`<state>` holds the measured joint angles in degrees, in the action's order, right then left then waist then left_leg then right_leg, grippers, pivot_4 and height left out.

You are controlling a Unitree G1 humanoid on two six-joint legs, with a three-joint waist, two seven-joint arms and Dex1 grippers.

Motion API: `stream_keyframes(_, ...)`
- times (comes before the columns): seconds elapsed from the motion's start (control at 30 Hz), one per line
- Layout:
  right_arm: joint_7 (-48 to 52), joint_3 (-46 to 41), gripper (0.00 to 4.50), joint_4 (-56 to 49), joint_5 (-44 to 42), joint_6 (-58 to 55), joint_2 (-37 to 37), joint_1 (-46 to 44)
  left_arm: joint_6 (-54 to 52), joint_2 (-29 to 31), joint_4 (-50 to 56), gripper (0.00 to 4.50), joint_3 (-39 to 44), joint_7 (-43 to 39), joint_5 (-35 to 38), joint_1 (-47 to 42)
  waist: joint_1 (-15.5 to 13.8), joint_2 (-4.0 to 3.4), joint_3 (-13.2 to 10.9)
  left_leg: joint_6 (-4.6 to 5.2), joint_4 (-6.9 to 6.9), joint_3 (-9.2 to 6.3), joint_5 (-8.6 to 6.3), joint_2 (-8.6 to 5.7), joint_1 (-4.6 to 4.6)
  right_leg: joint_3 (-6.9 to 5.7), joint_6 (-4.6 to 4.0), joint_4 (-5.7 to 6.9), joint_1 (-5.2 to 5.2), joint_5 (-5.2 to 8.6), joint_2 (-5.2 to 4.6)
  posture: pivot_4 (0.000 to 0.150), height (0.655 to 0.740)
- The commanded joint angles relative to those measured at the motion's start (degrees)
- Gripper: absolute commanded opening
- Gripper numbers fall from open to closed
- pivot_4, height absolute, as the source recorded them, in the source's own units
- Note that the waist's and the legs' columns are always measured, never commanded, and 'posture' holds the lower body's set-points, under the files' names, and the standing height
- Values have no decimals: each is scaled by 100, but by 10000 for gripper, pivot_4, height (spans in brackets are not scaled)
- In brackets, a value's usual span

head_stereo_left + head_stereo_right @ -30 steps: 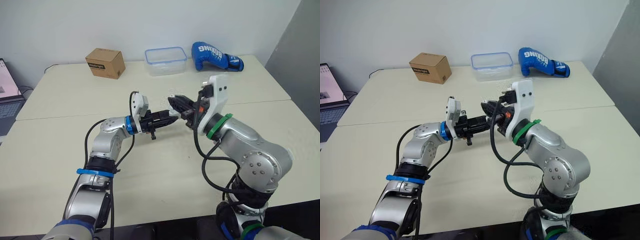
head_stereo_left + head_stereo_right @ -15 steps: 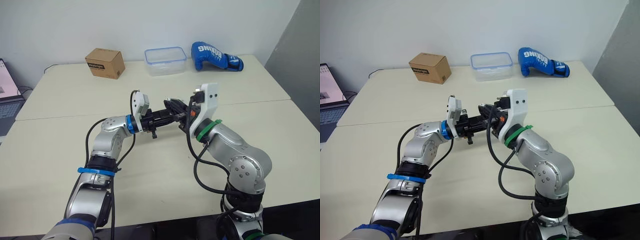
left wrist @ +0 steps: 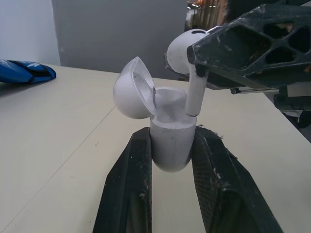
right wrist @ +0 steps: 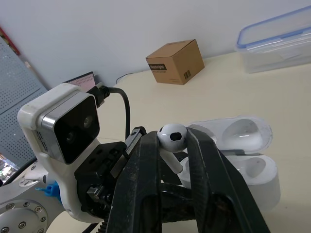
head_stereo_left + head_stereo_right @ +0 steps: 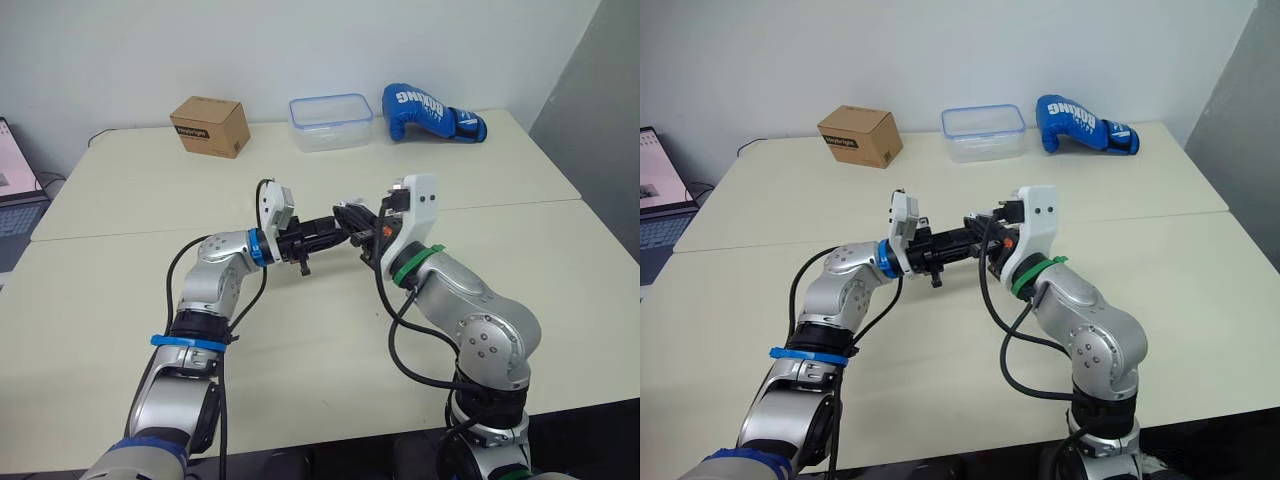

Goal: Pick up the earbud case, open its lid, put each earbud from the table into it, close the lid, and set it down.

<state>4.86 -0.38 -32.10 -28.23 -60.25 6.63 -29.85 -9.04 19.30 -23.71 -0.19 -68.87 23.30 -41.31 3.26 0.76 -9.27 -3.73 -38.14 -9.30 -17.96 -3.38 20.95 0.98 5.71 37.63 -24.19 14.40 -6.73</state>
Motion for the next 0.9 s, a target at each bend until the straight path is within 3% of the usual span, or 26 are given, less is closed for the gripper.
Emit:
stream_keyframes(0.03,-24,38,3878,11,-28,235,2,-37,-30,57,314,7852,98,40,99,-99,0,0,0,0,0,0,0,0,0,0,0,0,0,0,0,1500,7307)
stream_keyframes(0.57,-213,233,3878,209,45,349,-60,-47,-244,10,634,7852,113,183,167,-6,0,0,0,0,0,0,0,1,0,0,0,0,0,0,0,1500,7307)
stream_keyframes(0.9,-740,247,3878,13,-55,-237,134,-117,-22,-183,498,7852,134,397,110,-178,0,0,0,0,0,-1,0,1,0,0,0,0,-1,0,0,1500,7307)
